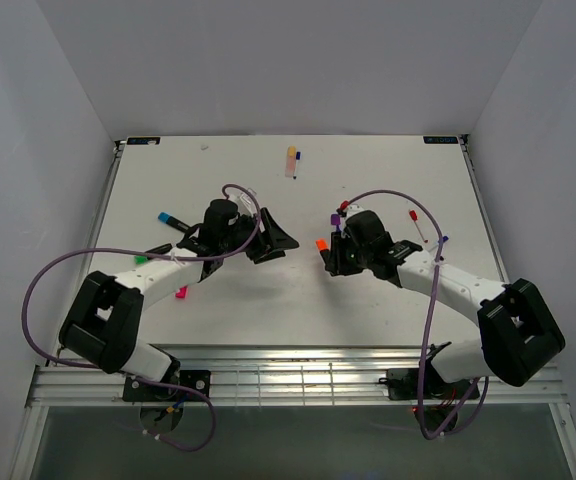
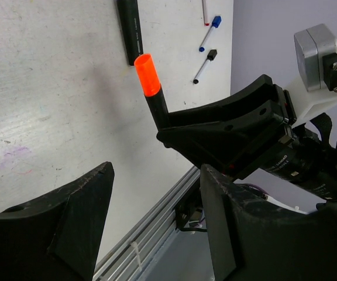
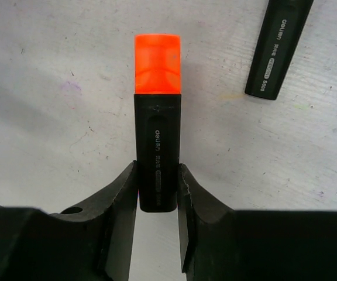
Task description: Open the pen caps
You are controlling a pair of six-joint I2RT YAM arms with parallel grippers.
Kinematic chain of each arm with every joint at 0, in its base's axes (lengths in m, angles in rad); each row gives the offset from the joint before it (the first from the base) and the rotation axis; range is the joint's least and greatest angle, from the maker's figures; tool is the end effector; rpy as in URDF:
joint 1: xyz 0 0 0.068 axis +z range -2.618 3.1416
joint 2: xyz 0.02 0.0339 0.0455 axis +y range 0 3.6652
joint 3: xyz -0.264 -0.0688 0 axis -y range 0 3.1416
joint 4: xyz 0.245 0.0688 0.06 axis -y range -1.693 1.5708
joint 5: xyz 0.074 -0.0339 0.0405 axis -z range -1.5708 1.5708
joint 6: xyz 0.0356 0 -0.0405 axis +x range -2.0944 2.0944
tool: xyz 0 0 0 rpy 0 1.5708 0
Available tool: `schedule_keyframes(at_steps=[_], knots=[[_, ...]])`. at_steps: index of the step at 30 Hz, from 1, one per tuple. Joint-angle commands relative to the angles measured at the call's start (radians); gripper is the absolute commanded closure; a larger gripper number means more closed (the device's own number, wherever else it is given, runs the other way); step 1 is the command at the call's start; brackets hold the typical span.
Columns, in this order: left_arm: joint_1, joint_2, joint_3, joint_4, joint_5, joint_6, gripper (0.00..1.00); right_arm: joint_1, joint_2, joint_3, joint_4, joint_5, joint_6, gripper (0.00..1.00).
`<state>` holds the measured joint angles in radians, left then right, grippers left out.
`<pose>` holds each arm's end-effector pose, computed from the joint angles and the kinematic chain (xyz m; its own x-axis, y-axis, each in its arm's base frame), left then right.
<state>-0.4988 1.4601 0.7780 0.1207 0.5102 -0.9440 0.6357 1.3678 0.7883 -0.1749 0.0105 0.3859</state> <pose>0.2620 -0.1625 0.2121 -0.9063 -0.3111 -0.2860 0.0792 0.5398 -0.8381 0.2291 0.1686 0.2131 -0.7317 -0.0722 -0.6778 -0.3369 0.9027 0.2676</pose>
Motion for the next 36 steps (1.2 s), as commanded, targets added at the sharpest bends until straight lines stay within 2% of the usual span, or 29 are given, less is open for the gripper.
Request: schedule_keyframes(at_steps=[1, 12, 25, 36], knots=[[0.0, 0.008, 0.023, 0.039, 0.025, -0.007, 0.29, 0.027, -0.021, -0.004, 0.052, -0.043, 0.036, 0.92], [-0.001, 0.155, 0.092, 0.065, 0.067, -0.035, 0.3, 0.108, -0.018, 0.04, 0.081, -0.063, 0.068, 0.92], [-0.001, 0.227, 0.121, 0.1, 0.093, -0.065, 0.32, 0.139, 0.002, 0.065, 0.121, -0.086, 0.057, 0.92], [-0.001, 0.249, 0.122, 0.115, 0.103, -0.075, 0.47, 0.153, 0.025, 0.083, 0.127, -0.084, 0.042, 0.92]])
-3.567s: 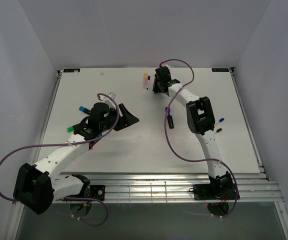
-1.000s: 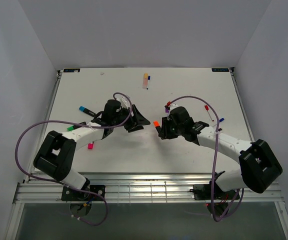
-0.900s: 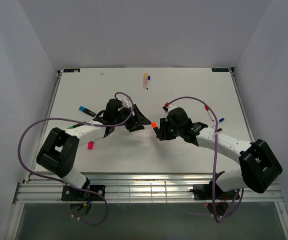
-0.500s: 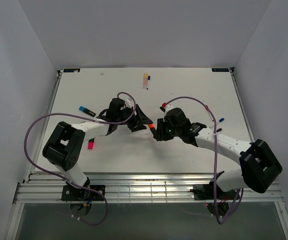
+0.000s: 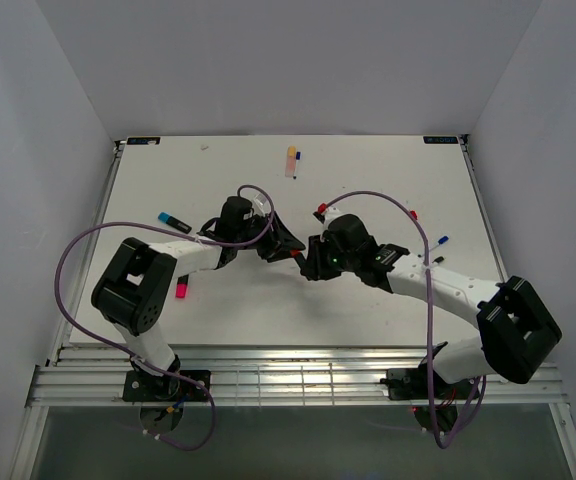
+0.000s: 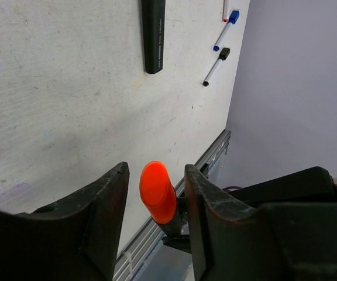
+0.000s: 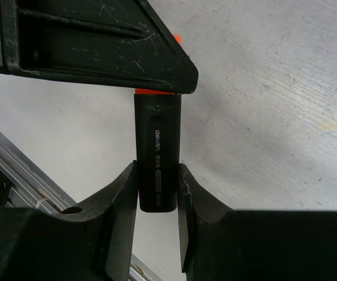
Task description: Open the pen caps
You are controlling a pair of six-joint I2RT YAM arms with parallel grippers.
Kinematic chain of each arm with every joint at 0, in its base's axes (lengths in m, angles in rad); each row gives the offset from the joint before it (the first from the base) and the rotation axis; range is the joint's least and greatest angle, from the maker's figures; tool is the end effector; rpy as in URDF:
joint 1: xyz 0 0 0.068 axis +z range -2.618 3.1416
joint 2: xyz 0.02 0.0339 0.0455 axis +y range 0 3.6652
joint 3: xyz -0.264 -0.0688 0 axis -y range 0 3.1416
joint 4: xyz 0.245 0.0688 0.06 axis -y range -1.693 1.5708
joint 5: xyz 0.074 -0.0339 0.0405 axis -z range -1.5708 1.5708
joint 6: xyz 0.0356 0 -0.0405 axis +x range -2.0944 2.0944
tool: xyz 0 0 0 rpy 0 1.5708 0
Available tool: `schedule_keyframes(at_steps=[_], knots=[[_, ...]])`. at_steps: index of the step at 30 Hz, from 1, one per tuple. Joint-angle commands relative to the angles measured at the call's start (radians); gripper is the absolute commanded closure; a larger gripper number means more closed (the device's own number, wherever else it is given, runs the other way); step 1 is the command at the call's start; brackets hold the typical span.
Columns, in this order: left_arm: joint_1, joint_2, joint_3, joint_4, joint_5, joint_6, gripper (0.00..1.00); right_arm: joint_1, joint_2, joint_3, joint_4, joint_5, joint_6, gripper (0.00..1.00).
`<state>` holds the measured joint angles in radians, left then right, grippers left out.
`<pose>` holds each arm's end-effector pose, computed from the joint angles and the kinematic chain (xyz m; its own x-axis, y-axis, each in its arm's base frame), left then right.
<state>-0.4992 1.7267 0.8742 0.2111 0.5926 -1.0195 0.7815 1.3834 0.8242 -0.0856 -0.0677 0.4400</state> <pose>0.2981 -0.1852 0.1674 -0.9481 -0.2878 -0.1350 -0.0337 0.5132 -0.8576 0.2097 0.2115 0.2279 -0.7017 -0.0976 -0.7058 -0.4888 0.7866 0.3772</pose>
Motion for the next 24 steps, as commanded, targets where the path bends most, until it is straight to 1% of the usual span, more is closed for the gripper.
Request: schedule_keyframes(at_steps=[1, 2, 4, 7, 11, 12, 13, 15, 16, 19, 21, 24], knots=[[-0.001, -0.018, 0.025, 0.027, 0.021, 0.002, 0.5, 0.009, 0.011, 0.049, 0.038, -0.006, -0.014, 0.92], [-0.001, -0.021, 0.023, 0.028, 0.021, 0.001, 0.53, 0.009, 0.014, 0.05, 0.04, -0.007, -0.014, 0.92], [-0.001, -0.019, 0.023, 0.03, 0.021, 0.002, 0.56, 0.01, 0.017, 0.047, 0.04, -0.007, -0.015, 0.92], [-0.001, -0.015, 0.023, 0.033, 0.023, 0.002, 0.65, 0.012, 0.02, 0.044, 0.044, -0.007, -0.017, 0.92], [-0.001, -0.012, 0.022, 0.039, 0.027, 0.001, 0.8, 0.013, 0.025, 0.039, 0.043, -0.003, -0.023, 0.92], [-0.001, -0.013, 0.02, 0.04, 0.027, -0.001, 0.88, 0.013, 0.025, 0.039, 0.044, -0.001, -0.024, 0.92], [-0.001, -0.012, 0.019, 0.04, 0.029, -0.001, 0.92, 0.013, 0.026, 0.042, 0.044, -0.001, -0.026, 0.88], [-0.001, -0.015, 0.017, 0.04, 0.032, -0.002, 1.0, 0.013, 0.032, 0.049, 0.046, 0.0, -0.035, 0.76], [-0.001, -0.016, 0.014, 0.04, 0.032, -0.002, 1.0, 0.013, 0.037, 0.052, 0.047, -0.003, -0.037, 0.62], [-0.001, -0.027, 0.008, 0.04, 0.035, -0.004, 1.0, 0.015, 0.058, 0.075, 0.052, -0.006, -0.046, 0.4], [-0.001, -0.039, 0.002, 0.042, 0.035, -0.002, 1.0, 0.013, 0.08, 0.096, 0.05, -0.003, -0.047, 0.39], [-0.001, -0.05, -0.003, 0.04, 0.033, -0.002, 1.0, 0.012, 0.117, 0.125, 0.047, -0.01, -0.047, 0.41]])
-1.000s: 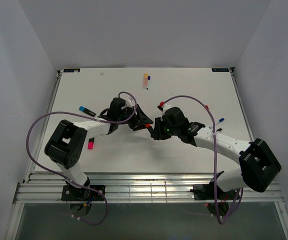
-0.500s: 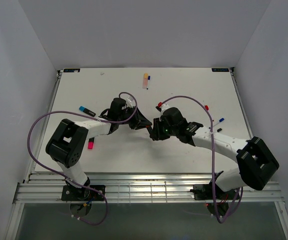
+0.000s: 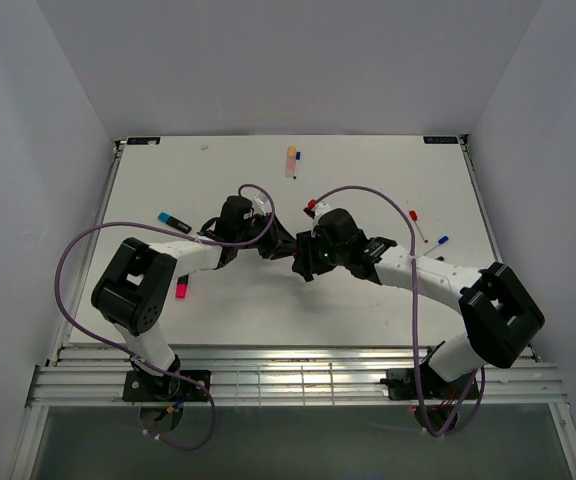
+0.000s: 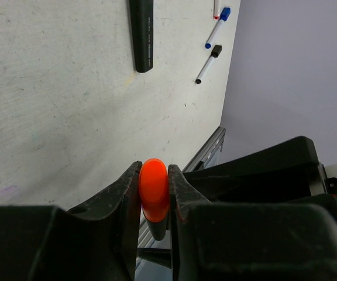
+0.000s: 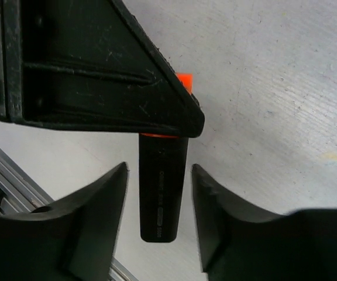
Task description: Open the pen caps
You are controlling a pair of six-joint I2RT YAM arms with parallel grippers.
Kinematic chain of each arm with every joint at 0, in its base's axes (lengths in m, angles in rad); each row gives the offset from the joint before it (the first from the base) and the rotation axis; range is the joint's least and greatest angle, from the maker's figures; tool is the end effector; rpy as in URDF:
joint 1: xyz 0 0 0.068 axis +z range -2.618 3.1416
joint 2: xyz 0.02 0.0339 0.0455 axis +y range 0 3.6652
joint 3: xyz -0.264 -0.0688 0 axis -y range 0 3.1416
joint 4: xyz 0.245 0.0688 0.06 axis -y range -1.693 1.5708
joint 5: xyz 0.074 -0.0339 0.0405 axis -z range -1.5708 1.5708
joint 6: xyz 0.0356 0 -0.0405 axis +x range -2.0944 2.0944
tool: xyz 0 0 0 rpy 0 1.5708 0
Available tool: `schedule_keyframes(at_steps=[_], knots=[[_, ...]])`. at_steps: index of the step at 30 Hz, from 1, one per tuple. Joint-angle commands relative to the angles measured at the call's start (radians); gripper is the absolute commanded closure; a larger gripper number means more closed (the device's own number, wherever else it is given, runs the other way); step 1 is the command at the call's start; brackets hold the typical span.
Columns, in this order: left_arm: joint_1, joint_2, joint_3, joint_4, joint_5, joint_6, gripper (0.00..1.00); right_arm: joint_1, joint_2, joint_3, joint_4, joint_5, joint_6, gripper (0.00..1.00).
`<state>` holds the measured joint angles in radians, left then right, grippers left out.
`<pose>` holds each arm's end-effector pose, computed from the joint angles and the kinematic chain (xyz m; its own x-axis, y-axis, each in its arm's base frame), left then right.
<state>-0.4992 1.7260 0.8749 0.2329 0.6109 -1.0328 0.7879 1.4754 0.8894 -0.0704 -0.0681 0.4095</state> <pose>0.2988 -0.1862 0.1698 -0.9499 -0.2832 -0.1321 -0.0257 0.4921 -0.8702 0.2232 0.2278 0.2240 -0.6916 -0.1319 -0.7102 -0.5123 0.7827 0.3535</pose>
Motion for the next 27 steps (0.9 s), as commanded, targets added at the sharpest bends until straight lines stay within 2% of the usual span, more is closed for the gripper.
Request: schedule_keyframes(at_steps=[1, 2, 3, 4, 11, 15, 20, 22, 25, 26, 27], knots=[[-0.001, -0.052, -0.005, 0.019, 0.016, 0.011, 1.0, 0.007, 0.032, 0.065, 0.032, -0.015, -0.017, 0.51], [-0.001, -0.054, -0.005, 0.019, 0.018, 0.011, 1.0, 0.007, 0.046, 0.068, 0.031, -0.018, -0.017, 0.6], [-0.001, -0.055, -0.004, 0.019, 0.02, 0.011, 1.0, 0.007, 0.051, 0.071, 0.029, -0.021, -0.012, 0.73], [-0.001, -0.059, -0.001, 0.019, 0.018, 0.014, 1.0, 0.007, 0.054, 0.071, 0.027, -0.021, -0.011, 0.92], [0.019, -0.04, 0.085, 0.057, 0.033, 0.108, 1.0, 0.02, -0.004, -0.049, 0.058, -0.021, 0.04, 0.92], [0.077, -0.052, 0.108, 0.091, 0.018, 0.123, 1.0, 0.031, -0.067, -0.162, 0.151, -0.131, 0.104, 0.92], [0.122, -0.077, 0.095, 0.102, 0.013, 0.131, 1.0, 0.02, -0.122, -0.225, 0.181, -0.159, 0.118, 0.92], [0.125, -0.086, 0.084, 0.098, 0.004, 0.125, 1.0, 0.02, -0.122, -0.204, 0.114, -0.067, 0.092, 0.92], [0.134, -0.105, 0.064, 0.051, -0.057, 0.117, 1.0, 0.024, -0.101, -0.116, -0.061, 0.152, 0.06, 0.92], [0.136, -0.117, 0.061, -0.007, -0.092, 0.119, 1.0, 0.031, -0.104, -0.103, -0.087, 0.203, 0.049, 0.92], [0.136, -0.129, 0.05, -0.03, -0.177, 0.114, 1.0, 0.066, -0.11, -0.083, -0.11, 0.323, 0.037, 0.92]])
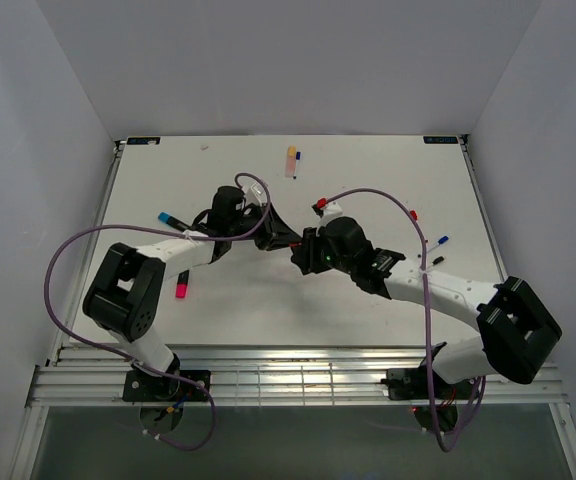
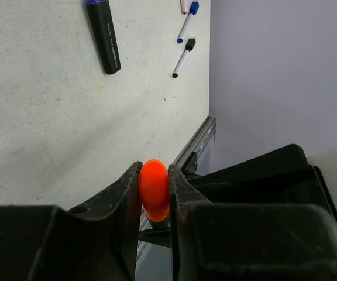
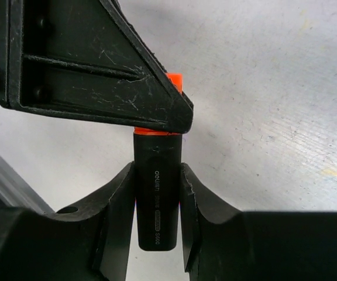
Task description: Open the pen caps
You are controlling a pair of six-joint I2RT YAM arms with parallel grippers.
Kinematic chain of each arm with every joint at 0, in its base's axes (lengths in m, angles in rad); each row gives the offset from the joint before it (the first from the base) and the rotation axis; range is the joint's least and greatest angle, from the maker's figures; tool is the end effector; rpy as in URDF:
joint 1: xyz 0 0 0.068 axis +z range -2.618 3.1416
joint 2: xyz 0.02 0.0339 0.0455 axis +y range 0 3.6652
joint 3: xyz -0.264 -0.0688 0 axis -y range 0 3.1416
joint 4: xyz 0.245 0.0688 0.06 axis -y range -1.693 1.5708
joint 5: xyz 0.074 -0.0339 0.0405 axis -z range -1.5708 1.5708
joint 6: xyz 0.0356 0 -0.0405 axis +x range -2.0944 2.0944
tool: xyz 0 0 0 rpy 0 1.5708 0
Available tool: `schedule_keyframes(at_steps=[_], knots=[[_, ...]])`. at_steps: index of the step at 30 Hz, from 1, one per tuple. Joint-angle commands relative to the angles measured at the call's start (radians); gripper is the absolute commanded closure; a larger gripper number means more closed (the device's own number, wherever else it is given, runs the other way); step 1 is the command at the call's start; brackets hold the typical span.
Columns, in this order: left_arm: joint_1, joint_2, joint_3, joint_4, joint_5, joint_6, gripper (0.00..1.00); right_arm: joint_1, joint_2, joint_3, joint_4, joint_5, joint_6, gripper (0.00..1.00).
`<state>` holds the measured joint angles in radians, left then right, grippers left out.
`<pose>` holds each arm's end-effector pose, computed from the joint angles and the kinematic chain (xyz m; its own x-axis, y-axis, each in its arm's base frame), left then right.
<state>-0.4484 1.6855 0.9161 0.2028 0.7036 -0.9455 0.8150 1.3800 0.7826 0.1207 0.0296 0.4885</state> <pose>0.3084 -0.1739 0.1941 -0.9500 -0.2290 -0.2123 0.0892 0.4524 -0.8874 0.2090 0.2202 0.2342 -0.6108 0.0359 -0.7910 -0.4787 0.7790 0.4050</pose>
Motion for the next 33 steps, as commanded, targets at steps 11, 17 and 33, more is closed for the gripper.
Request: schedule_keyframes(at_steps=[11, 17, 33], knots=[[0.085, -0.165, 0.003, -0.091, -0.415, -0.084, 1.0, 0.073, -0.05, -0.029, -0.27, 0.25, -0.064, 0.92], [0.091, -0.165, 0.012, -0.119, -0.422, -0.095, 1.0, -0.008, -0.015, -0.072, -0.031, -0.263, -0.047, 0.92], [0.1, -0.191, -0.031, -0.003, -0.351, -0.027, 1.0, -0.076, 0.011, -0.048, -0.071, -0.153, -0.013, 0.92]])
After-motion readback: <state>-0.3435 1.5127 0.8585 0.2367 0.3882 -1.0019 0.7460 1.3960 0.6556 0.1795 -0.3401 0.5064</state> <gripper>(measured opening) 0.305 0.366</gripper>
